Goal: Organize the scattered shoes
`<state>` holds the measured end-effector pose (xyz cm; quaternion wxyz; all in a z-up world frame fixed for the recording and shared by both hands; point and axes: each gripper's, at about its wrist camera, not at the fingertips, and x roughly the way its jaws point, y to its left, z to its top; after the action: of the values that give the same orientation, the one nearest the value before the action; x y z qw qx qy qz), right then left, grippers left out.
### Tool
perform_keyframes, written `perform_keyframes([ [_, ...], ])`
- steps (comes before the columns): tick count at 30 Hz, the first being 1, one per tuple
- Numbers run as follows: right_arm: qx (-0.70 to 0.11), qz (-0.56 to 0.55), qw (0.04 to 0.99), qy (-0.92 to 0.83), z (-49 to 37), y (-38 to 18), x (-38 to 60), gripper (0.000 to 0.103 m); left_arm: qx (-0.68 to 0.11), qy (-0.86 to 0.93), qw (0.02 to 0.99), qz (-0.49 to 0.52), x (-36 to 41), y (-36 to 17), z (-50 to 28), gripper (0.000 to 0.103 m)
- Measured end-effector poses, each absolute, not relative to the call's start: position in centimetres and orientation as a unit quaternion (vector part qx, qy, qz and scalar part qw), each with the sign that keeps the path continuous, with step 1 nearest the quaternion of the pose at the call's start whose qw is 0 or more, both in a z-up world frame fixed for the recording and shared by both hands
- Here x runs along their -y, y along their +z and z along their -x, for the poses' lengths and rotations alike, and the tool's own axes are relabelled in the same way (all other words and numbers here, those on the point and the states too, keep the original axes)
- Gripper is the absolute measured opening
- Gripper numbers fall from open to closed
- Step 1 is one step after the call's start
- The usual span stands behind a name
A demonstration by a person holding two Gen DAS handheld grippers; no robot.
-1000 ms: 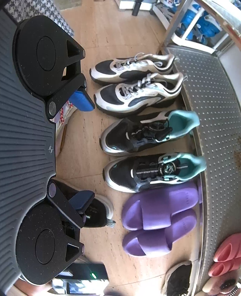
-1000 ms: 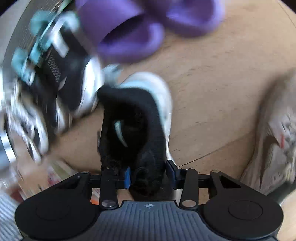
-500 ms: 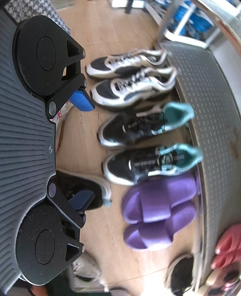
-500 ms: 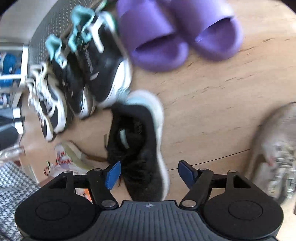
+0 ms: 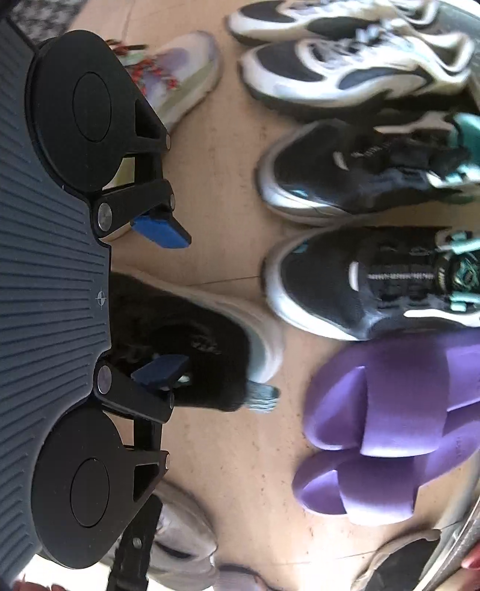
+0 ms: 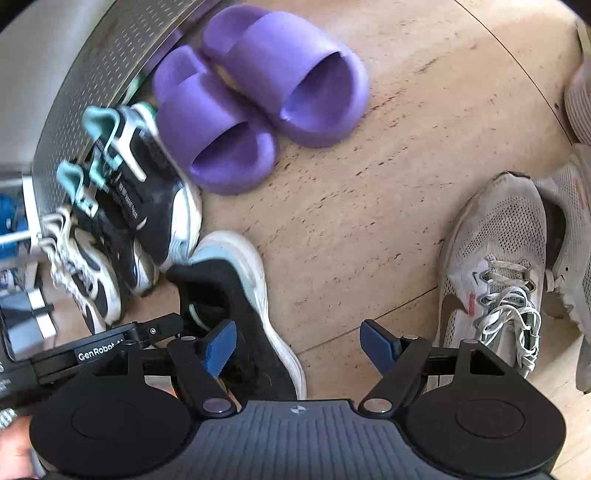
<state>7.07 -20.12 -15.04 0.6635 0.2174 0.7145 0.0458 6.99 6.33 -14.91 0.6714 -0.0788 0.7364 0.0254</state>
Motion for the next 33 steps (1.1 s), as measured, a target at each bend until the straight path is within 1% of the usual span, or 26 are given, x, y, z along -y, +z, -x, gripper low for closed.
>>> perform_keyframes([
  [1,-0.714,-0.227,0.661,0.044,-7.2,-15.1,20.4,0.077,-0.736,0.022,0.672,0.075,-6.1,-15.3,-7.2,0.063],
  [3,-0.714,-0.245,0.655,0.042,-7.2,-15.3,20.7,0.08,-0.737,0.018,0.673,0.067,-5.6,-16.1,-7.5,0.062],
  [5,-0.714,-0.261,0.649,0.04,-7.3,-15.7,21.0,0.08,-0.741,0.015,0.67,0.046,-4.8,-17.5,-7.8,0.047],
  [6,-0.714,-0.263,0.647,0.038,-7.3,-15.7,21.1,0.08,-0.745,0.015,0.666,0.039,-4.6,-18.0,-7.9,0.029],
  [7,-0.715,-0.263,0.647,0.036,-7.3,-15.7,21.2,0.08,-0.746,0.02,0.664,0.046,-4.8,-18.0,-7.9,0.018],
  [12,-0.711,-0.262,0.652,0.032,-7.7,-15.7,21.2,0.081,-0.757,0.103,0.632,0.128,-7.2,-16.8,-5.7,0.018],
  [16,-0.709,-0.28,0.646,0.04,-7.6,-16.0,20.6,0.081,-0.755,0.156,0.61,0.182,-10.5,-18.0,-4.2,0.017],
  [18,-0.703,-0.27,0.656,0.052,-7.5,-15.3,20.1,0.081,-0.748,0.143,0.623,0.178,-10.7,-18.0,-4.8,0.019],
  [20,-0.698,-0.254,0.667,0.058,-7.6,-14.7,20.0,0.082,-0.743,0.107,0.646,0.141,-9.6,-17.3,-5.8,0.021],
  [21,-0.696,-0.251,0.67,0.056,-7.7,-14.6,20.2,0.082,-0.743,0.097,0.651,0.12,-9.0,-17.0,-5.9,0.025],
  [22,-0.694,-0.25,0.673,0.054,-7.8,-14.4,20.3,0.082,-0.746,0.092,0.651,0.105,-8.6,-16.7,-5.9,0.038],
  [23,-0.693,-0.251,0.674,0.052,-7.8,-14.3,20.5,0.083,-0.753,0.087,0.648,0.074,-7.7,-16.2,-6.0,0.045],
  [25,-0.689,-0.267,0.673,0.038,-7.9,-14.2,21.3,0.083,-0.757,0.095,0.646,0.025,-6.7,-15.2,-6.1,0.079],
  [27,-0.683,-0.283,0.674,0.021,-8.2,-14.1,22.2,0.083,-0.757,0.11,0.644,-0.019,-5.9,-13.5,-6.1,0.095],
  [29,-0.672,-0.297,0.679,0.007,-8.8,-14.0,23.0,0.083,-0.761,0.1,0.64,-0.037,-5.3,-11.1,-6.4,0.095],
  [33,-0.637,-0.334,0.694,-0.032,-10.8,-13.2,25.5,0.083,-0.753,0.035,0.657,-0.012,-3.8,-6.1,-7.6,0.095],
])
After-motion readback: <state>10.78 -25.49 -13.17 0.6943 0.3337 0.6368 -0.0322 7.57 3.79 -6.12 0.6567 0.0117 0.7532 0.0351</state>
